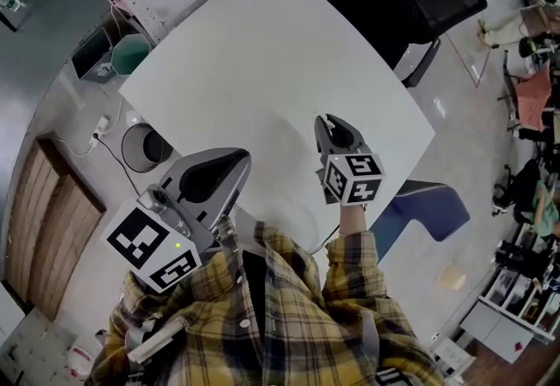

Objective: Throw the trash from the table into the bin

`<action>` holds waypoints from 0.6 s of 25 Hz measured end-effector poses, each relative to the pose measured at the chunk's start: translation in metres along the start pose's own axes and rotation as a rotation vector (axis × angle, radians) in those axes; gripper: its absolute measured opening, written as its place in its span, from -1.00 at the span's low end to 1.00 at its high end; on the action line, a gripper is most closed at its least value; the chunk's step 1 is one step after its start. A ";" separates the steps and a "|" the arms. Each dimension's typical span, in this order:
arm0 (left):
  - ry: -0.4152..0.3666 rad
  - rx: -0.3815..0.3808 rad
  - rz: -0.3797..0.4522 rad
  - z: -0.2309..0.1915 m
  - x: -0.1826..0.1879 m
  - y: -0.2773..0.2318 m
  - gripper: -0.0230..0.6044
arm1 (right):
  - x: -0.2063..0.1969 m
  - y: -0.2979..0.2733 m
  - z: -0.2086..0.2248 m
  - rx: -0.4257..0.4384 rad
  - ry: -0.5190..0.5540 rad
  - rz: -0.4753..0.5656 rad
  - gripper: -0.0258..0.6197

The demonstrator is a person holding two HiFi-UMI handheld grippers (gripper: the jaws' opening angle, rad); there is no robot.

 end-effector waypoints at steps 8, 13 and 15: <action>-0.005 0.025 0.042 0.029 -0.023 0.022 -0.90 | 0.012 0.036 -0.047 0.145 0.062 0.075 -0.79; 0.009 0.093 0.076 0.023 -0.028 0.059 -0.90 | 0.020 0.029 -0.094 0.233 0.094 0.095 -0.79; 0.019 0.130 0.091 0.018 -0.031 0.077 -0.90 | 0.022 0.022 -0.115 0.266 0.115 0.091 -0.79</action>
Point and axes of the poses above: the fingertips, and each gripper's own axes: y backward along the fingers, z to its right, x out of its top, the point moved 10 cm from there along y, backward along the fingers, and after that the axes turned 4 degrees about -y, right-handed, at the moved point
